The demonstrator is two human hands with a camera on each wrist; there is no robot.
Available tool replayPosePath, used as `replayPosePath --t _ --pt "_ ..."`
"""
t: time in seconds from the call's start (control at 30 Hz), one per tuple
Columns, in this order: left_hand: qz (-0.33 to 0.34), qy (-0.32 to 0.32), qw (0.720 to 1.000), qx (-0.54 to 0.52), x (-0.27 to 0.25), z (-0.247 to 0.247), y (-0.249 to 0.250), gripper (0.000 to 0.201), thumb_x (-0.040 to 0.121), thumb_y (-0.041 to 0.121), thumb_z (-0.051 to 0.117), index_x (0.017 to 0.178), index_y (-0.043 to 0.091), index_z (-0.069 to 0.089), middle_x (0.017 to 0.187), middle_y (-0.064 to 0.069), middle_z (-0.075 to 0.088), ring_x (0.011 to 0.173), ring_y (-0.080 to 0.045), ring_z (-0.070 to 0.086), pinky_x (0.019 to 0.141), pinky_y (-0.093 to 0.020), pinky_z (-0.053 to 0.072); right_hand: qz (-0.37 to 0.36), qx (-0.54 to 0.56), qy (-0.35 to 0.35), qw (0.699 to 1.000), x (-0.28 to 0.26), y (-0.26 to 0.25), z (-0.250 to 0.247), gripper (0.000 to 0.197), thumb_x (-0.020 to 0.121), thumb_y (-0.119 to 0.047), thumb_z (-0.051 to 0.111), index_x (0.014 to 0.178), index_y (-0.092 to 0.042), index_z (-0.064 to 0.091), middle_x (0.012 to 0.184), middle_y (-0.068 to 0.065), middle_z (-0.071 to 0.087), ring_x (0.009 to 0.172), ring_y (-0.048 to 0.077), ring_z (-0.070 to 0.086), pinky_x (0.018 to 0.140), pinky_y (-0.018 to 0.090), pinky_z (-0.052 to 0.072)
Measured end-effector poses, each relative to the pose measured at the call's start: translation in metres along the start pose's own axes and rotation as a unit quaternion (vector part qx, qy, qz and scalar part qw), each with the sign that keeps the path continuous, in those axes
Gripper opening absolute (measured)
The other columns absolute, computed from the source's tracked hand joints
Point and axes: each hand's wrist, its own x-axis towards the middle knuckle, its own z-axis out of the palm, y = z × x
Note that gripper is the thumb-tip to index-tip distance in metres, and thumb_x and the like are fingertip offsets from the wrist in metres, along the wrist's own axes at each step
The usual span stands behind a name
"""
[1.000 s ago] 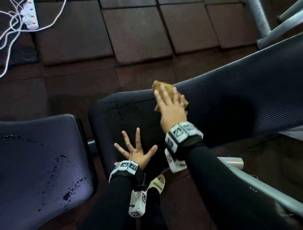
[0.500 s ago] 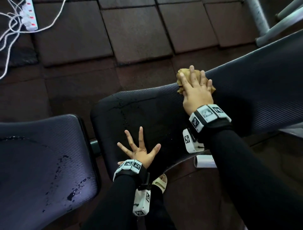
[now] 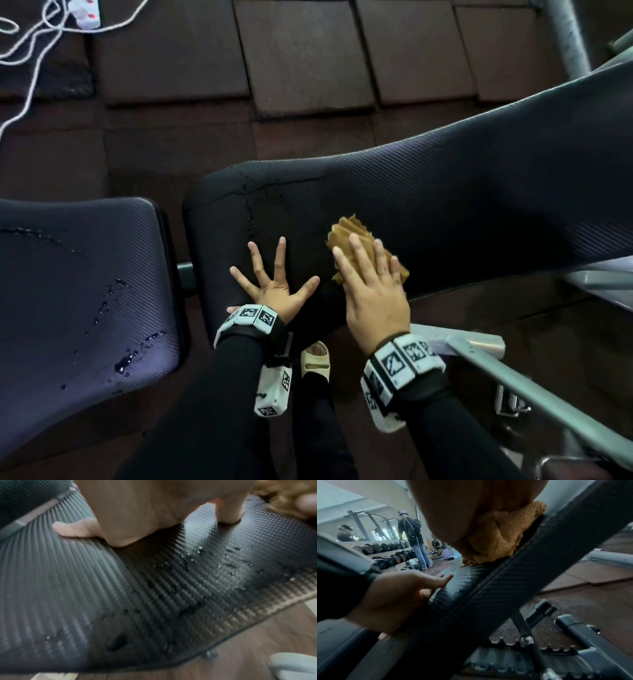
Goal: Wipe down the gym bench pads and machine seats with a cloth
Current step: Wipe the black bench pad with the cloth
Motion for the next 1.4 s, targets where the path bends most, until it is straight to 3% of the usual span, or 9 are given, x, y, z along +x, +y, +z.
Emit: replayPosePath --t 0.13,0.2,0.33,0.47,0.67,0.87,0.97,1.17,1.4 --pt "-0.013 0.015 1.0 0.014 -0.008 0.0 0.009 0.088 0.059 0.088 0.039 0.123 0.075 -0.02 0.127 0.034 -0.052 0.131 -0.031 -0.043 0.101 -0.076 -0.007 -0.044 0.011 -0.014 0.999 -0.024 0.005 -0.001 0.057 0.089 -0.026 0.057 0.142 -0.026 0.037 0.153 0.0 0.023 0.143 0.029 0.013 0.117 0.044 0.009" --pt "-0.021 0.059 0.997 0.033 -0.015 0.002 0.015 0.088 0.072 0.077 0.048 0.133 0.067 -0.015 0.145 0.023 -0.039 0.14 -0.034 -0.027 0.103 -0.074 -0.004 -0.055 0.056 -0.01 0.997 -0.023 0.009 -0.008 0.05 0.091 -0.03 0.055 0.139 -0.02 0.045 0.152 0.004 0.028 0.142 0.029 0.018 0.116 0.045 0.016" --pt "0.077 0.196 0.977 -0.045 -0.05 0.019 0.046 0.078 0.089 0.054 0.039 0.151 0.017 0.012 0.16 -0.007 0.007 0.147 -0.023 0.007 0.115 -0.056 -0.006 -0.084 0.104 0.062 0.989 -0.004 0.028 -0.027 0.036 0.087 -0.013 0.059 0.121 -0.001 0.059 0.136 0.018 0.05 0.133 0.033 0.04 0.109 0.053 0.031" --pt "0.16 0.179 0.971 0.013 -0.076 0.056 0.09 0.082 0.089 0.062 0.023 0.152 0.012 0.004 0.16 0.0 0.0 0.146 -0.011 -0.005 0.116 -0.046 -0.011 -0.099 0.029 0.127 0.987 0.024 0.052 -0.041 0.033 0.083 -0.004 0.062 0.115 0.0 0.064 0.129 0.017 0.057 0.128 0.034 0.045 0.108 0.057 0.026" --pt "0.127 0.169 0.975 0.067 -0.061 0.079 0.105 0.087 0.092 0.055 0.041 0.148 0.014 -0.013 0.156 0.002 -0.02 0.14 -0.012 -0.025 0.118 -0.037 -0.009 -0.083 -0.047 0.068 0.993 0.038 0.07 -0.032 0.046 0.095 -0.022 0.043 0.139 -0.008 0.041 0.152 0.01 0.028 0.143 0.026 0.018 0.115 0.046 -0.004" --pt "0.142 0.23 0.963 0.011 -0.069 0.088 0.092 0.07 0.097 0.042 0.041 0.15 0.01 0.007 0.159 -0.003 0.004 0.146 -0.017 -0.004 0.118 -0.04 0.02 -0.085 -0.067 0.119 0.987 0.039 0.069 -0.022 0.046 0.091 -0.025 0.046 0.134 -0.007 0.047 0.147 0.011 0.039 0.14 0.027 0.029 0.115 0.05 0.009" --pt "0.138 0.244 0.96 0.001 -0.069 0.093 0.092 0.066 0.098 0.036 0.043 0.149 0.006 0.014 0.159 -0.007 0.009 0.146 -0.022 0.001 0.116 -0.044 0.023 -0.09 -0.09 0.123 0.984 0.04 0.068 -0.017 0.047 0.091 -0.026 0.044 0.133 -0.005 0.046 0.146 0.012 0.039 0.139 0.029 0.029 0.115 0.051 0.011" --pt "0.099 0.265 0.959 -0.023 -0.037 0.066 0.071 0.065 0.098 0.036 0.044 0.149 0.006 0.02 0.159 -0.007 0.013 0.147 -0.026 0.008 0.117 -0.041 0.018 -0.092 -0.106 0.143 0.98 0.041 0.071 -0.012 0.047 0.09 -0.026 0.044 0.132 -0.005 0.046 0.146 0.013 0.039 0.139 0.03 0.03 0.114 0.05 0.013" --pt "-0.119 0.335 0.929 -0.099 -0.038 0.035 -0.038 0.059 0.099 0.022 0.044 0.145 -0.007 0.022 0.155 -0.022 0.017 0.144 -0.035 0.012 0.116 -0.036 0.007 -0.09 -0.117 0.175 0.974 0.042 0.072 -0.006 0.045 0.09 -0.026 0.043 0.131 -0.006 0.045 0.146 0.013 0.039 0.139 0.03 0.03 0.114 0.051 0.013"
